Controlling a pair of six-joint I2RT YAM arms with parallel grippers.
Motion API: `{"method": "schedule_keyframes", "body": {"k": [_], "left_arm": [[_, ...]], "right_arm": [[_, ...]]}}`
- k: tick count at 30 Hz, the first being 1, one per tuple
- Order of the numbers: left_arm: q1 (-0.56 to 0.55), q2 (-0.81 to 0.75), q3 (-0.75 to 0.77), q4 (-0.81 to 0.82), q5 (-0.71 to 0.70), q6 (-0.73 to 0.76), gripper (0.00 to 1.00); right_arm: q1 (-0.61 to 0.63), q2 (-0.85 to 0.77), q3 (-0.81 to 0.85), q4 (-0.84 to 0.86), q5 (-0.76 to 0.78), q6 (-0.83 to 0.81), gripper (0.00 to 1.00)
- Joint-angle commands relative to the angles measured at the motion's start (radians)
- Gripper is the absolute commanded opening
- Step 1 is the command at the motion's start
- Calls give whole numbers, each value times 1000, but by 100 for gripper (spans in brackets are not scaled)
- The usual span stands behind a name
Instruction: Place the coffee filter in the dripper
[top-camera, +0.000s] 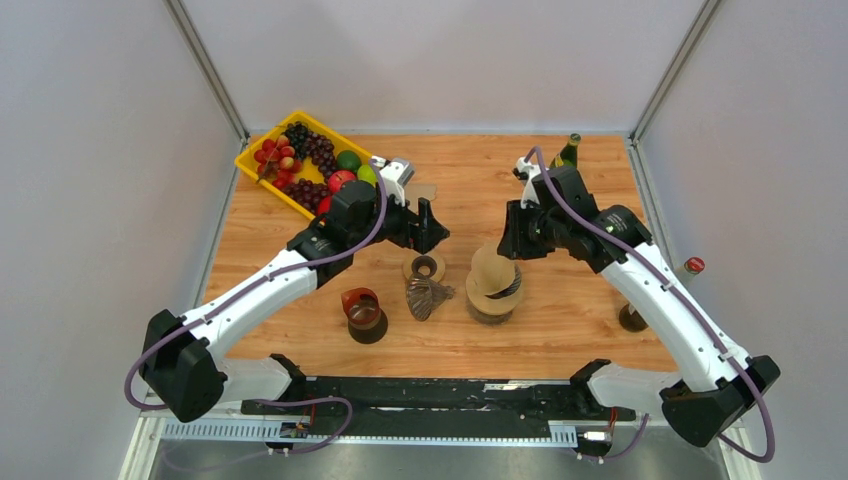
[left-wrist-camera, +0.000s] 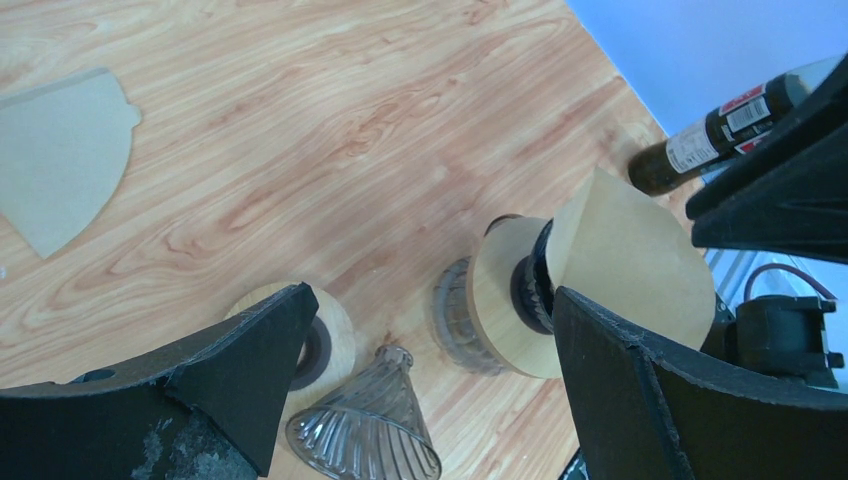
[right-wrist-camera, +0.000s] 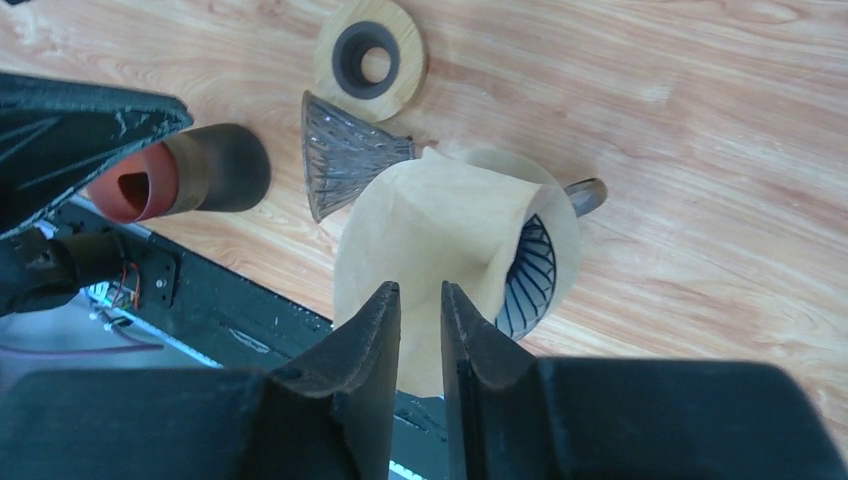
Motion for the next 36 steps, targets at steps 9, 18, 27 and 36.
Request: {"method": "schedule_keyframes", "body": {"k": [9, 18, 27, 36], "left_arm": [[40, 18, -1, 9, -2, -5, 100], [41, 24, 7, 0, 4, -5, 100], [41, 27, 9, -8, 2, -5, 100], [41, 23, 9, -14, -7, -4, 100]], "right_arm": [[64, 106, -53, -44, 72, 18, 16], [103, 171, -97, -52, 154, 16, 17], [130, 204, -127, -7, 140, 19, 18], [129, 207, -192, 65, 140, 17, 18]]}}
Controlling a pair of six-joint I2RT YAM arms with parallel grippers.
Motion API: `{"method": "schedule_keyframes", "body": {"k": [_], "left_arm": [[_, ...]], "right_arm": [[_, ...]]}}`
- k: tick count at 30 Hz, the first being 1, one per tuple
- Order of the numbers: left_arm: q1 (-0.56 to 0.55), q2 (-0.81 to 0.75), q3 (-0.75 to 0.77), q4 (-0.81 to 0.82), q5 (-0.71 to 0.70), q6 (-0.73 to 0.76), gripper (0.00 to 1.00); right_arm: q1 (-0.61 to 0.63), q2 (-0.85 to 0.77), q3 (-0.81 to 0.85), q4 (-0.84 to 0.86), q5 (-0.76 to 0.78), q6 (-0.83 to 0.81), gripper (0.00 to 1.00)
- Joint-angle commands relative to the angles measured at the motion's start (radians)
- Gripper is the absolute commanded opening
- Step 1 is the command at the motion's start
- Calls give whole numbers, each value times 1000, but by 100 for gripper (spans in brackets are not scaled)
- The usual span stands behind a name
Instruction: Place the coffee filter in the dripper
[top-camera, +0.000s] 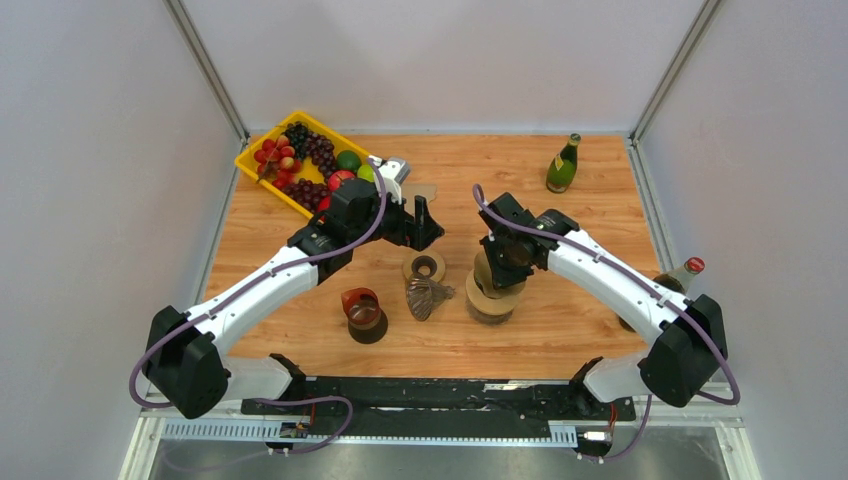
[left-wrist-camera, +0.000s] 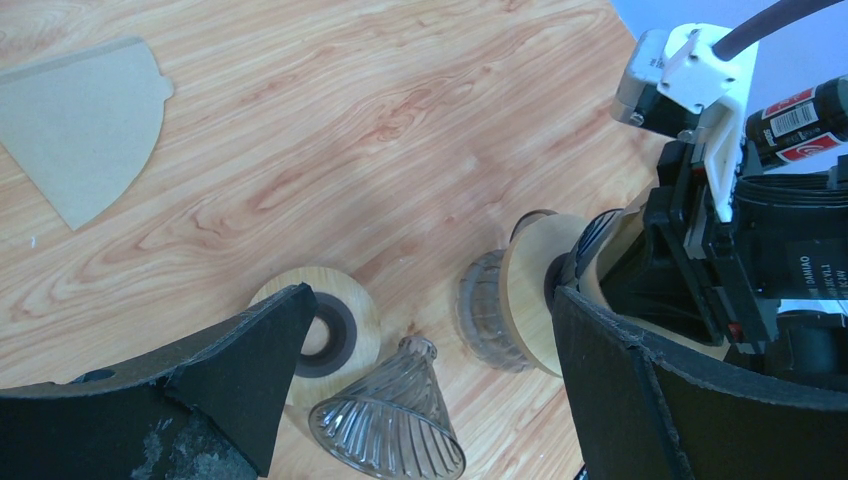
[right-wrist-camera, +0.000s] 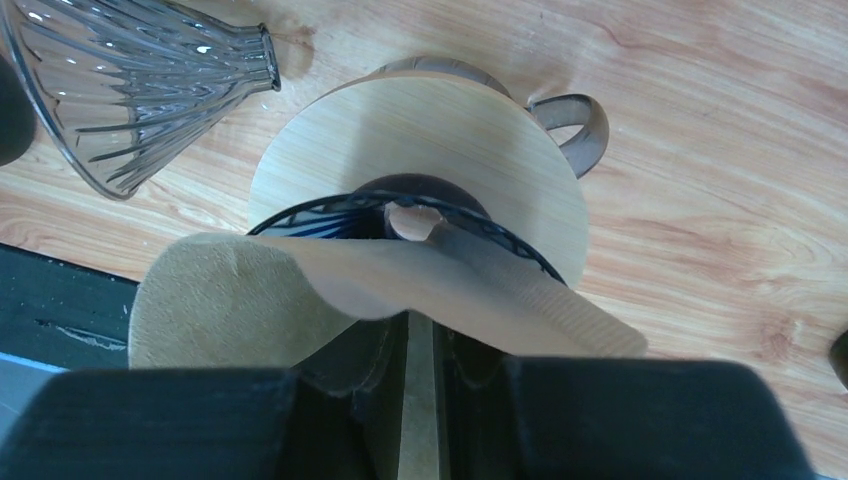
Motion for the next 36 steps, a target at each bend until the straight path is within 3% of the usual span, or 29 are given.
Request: {"method": "schedule_keyframes", "body": {"k": [1, 36], "left_arm": [[4, 1, 13, 7, 0, -3, 100], [11, 4, 13, -4, -18, 5, 100]], "right_arm": [[4, 1, -25, 68, 4, 9, 18], [5, 71, -155, 193, -105, 15, 18]]}}
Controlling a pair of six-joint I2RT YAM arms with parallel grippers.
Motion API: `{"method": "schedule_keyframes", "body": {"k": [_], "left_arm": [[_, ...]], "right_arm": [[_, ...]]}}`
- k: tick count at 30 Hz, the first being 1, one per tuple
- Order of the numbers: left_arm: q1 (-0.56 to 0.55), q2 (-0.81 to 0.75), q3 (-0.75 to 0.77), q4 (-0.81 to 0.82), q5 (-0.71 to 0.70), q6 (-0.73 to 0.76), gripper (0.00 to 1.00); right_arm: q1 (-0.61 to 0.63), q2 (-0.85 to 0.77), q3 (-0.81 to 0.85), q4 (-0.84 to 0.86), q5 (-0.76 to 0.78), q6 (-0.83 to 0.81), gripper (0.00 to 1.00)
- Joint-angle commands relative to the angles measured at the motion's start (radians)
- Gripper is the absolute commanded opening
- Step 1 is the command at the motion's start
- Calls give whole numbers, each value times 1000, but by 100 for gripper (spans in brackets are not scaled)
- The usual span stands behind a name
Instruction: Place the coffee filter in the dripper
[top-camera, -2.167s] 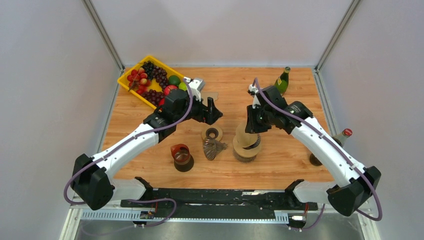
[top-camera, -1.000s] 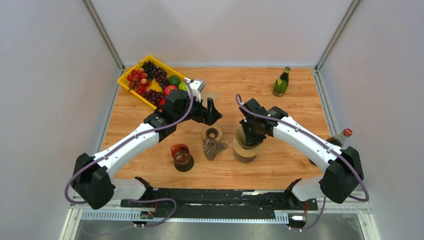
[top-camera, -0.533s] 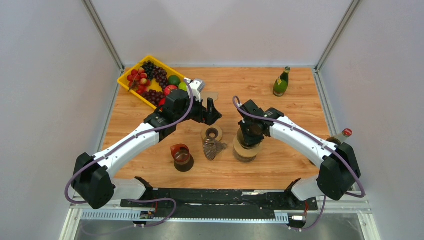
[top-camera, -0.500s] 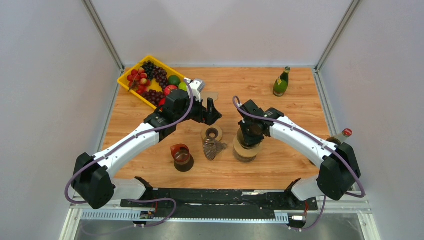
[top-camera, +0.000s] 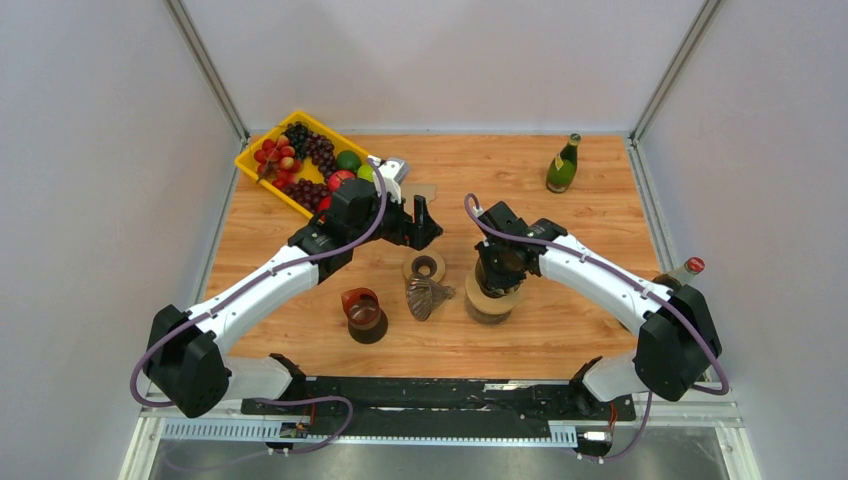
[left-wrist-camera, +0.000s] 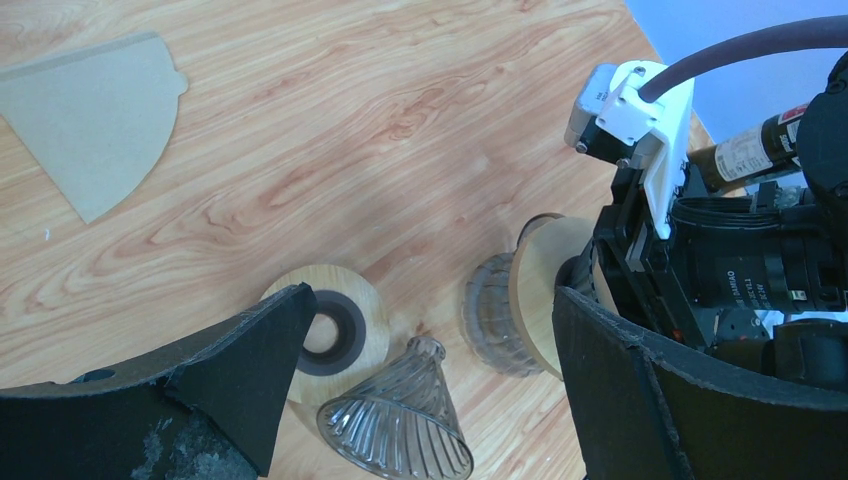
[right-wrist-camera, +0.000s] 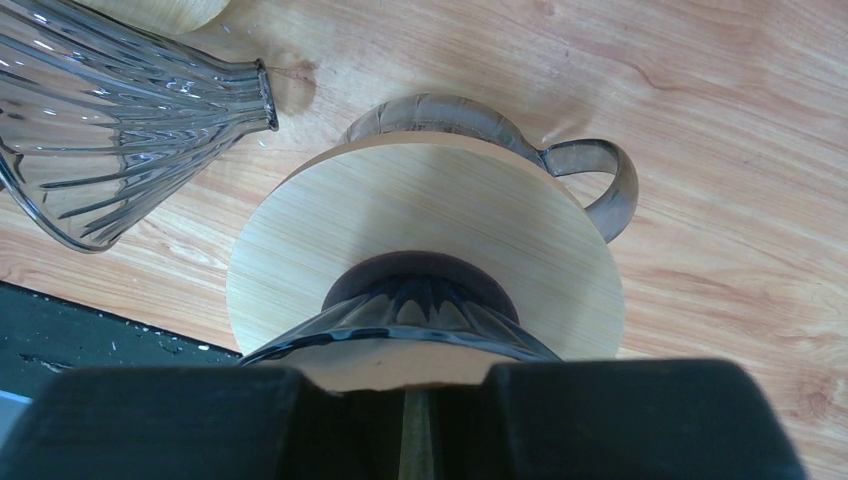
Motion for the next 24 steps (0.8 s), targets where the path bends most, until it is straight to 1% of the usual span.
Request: {"method": "schedule_keyframes", "body": {"k": [1, 7, 10, 12, 15, 21, 24], "left_arm": [[5, -2, 13, 1, -4, 4, 100], [6, -4, 16, -4, -3, 7, 100], [6, -6, 22, -16, -7, 11, 100], [6, -9, 24, -20, -12, 12, 100], [6, -16, 24, -25, -19, 13, 100], [6, -35, 19, -32, -30, 16, 100], [6, -40, 17, -33, -30, 18, 100]], "right_arm": [[5, 29, -48, 30, -85, 19, 18], [4, -5, -15, 4, -77, 21, 18], [5, -23, 23, -27, -41, 25, 18], [6, -30, 46, -43, -6, 26, 20], [5, -33, 88, -76, 18, 25, 26], [6, -42, 139, -111, 28, 27, 28], [5, -51, 156, -121, 38, 32, 30]]}}
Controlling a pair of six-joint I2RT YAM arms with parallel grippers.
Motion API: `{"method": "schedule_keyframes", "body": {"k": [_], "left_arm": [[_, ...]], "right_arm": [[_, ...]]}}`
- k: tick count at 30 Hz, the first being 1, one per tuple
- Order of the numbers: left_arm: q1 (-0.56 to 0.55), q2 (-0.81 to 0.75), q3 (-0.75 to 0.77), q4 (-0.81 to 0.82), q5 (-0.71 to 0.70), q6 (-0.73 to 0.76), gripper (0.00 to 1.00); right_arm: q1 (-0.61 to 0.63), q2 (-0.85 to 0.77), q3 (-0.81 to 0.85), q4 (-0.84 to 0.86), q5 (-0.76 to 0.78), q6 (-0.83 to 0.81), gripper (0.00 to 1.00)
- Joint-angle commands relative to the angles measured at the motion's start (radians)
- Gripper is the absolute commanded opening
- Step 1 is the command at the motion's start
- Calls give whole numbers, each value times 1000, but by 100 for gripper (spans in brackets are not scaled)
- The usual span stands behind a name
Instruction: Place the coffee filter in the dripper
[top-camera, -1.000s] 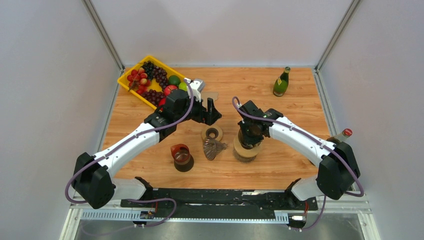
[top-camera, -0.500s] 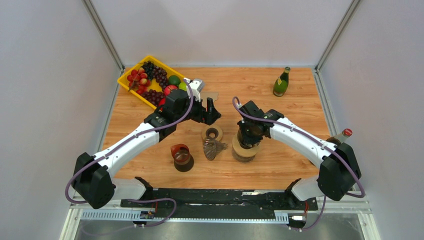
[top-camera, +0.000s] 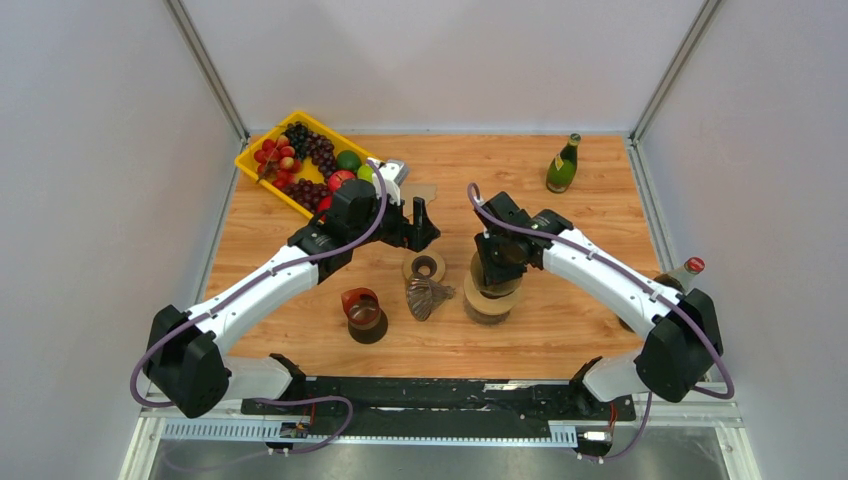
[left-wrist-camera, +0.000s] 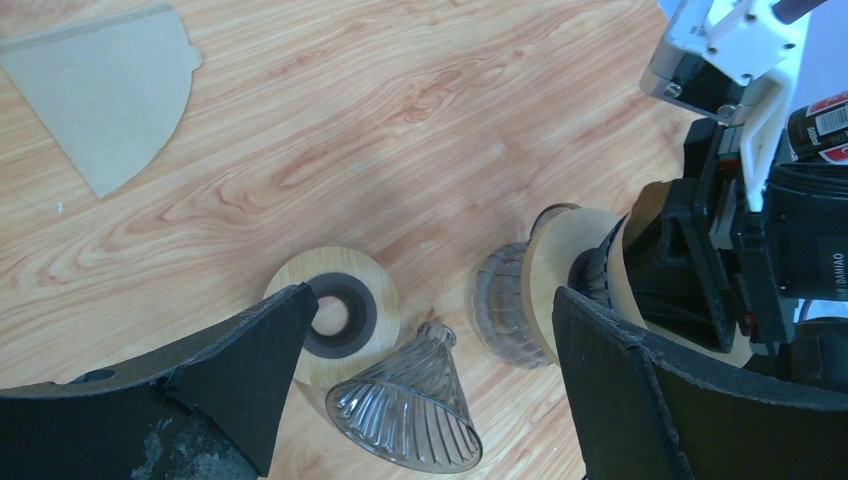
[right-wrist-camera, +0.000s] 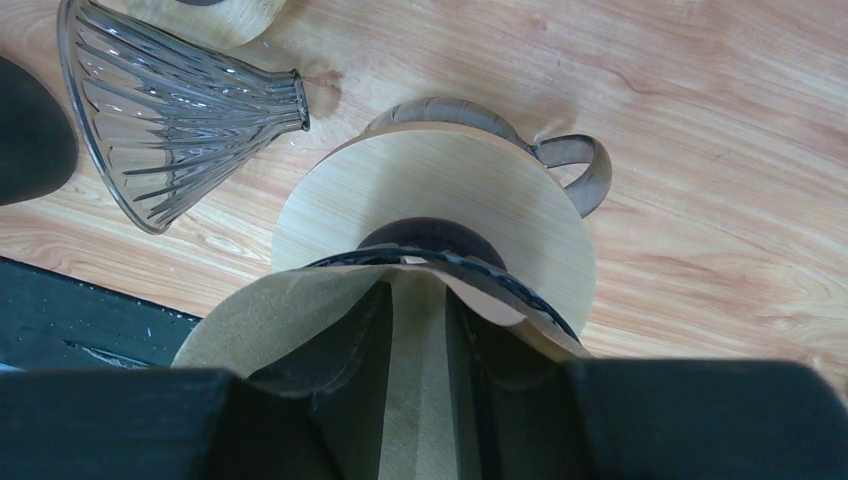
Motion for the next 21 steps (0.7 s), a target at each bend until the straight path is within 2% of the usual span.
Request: {"method": "schedule_keyframes", "body": {"k": [1, 6, 17, 21], "left_arm": [[6, -40, 16, 5, -10, 15, 100], [5, -47, 13, 6, -7, 15, 100], [6, -55, 8, 6, -7, 15, 100], [5, -62, 4, 5, -21, 15, 100]], "right_arm": [[4, -41, 60, -40, 30, 24, 31], [3, -64, 83, -64, 28, 32, 33], [4, -142, 174, -90, 61, 22, 45], [2, -177, 202, -52, 134, 10, 64]]}}
